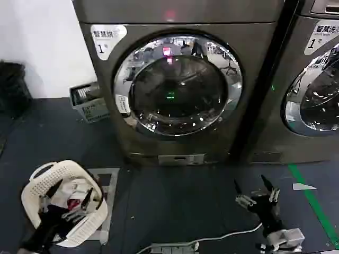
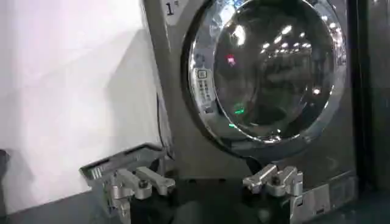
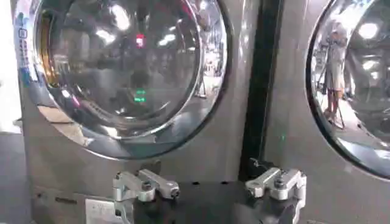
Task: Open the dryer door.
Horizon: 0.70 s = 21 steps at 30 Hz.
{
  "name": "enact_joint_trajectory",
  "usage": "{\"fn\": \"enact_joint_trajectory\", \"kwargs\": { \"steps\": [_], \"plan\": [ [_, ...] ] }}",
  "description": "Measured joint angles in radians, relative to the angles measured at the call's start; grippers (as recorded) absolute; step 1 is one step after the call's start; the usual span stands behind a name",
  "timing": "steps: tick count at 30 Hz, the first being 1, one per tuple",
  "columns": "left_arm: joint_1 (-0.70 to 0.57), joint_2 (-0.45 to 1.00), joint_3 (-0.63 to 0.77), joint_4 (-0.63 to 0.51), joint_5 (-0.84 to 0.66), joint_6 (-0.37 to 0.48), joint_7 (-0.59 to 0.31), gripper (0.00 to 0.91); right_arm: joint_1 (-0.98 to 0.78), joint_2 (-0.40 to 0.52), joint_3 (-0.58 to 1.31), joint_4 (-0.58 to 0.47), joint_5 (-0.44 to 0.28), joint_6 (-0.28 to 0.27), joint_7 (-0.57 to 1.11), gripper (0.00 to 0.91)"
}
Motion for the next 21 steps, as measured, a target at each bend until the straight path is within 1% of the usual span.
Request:
{"fn": "enact_joint_trajectory", "kwargs": {
  "steps": [4,6,9,11,15,19,21],
  "plan": [
    [-0.011,0.014,0.011,-0.003,-0.002,-0.002,0.003,0.907,0.137,-0.138,-0.067,-0.040,0.085,-0.037,-0.004,0.907],
    [-0.013,0.017,0.016,-0.008,-0.002,0.002,0.002,0.907,0.197,-0.194,-0.104,-0.059,0.111,-0.050,-0.004,0.907],
    [-0.015,0.021,0.020,-0.013,0.000,0.009,-0.003,0.907,0.297,-0.265,-0.182,-0.099,0.124,-0.076,-0.001,0.907],
    [-0.019,0.026,0.019,-0.021,0.002,0.014,-0.003,0.907,0.378,-0.302,-0.246,-0.132,0.139,-0.084,-0.017,0.907],
    [-0.021,0.020,0.030,-0.028,0.028,0.015,-0.002,0.907,0.546,-0.323,-0.380,-0.221,0.167,-0.079,-0.084,0.907],
    [-0.016,0.028,0.042,-0.030,0.030,0.018,-0.014,0.907,0.697,-0.317,-0.492,-0.320,0.167,-0.050,-0.117,0.907],
    [-0.014,0.026,0.049,-0.033,0.038,0.017,-0.019,0.907,0.762,-0.310,-0.539,-0.368,0.166,-0.047,-0.127,0.907]
  ]
}}
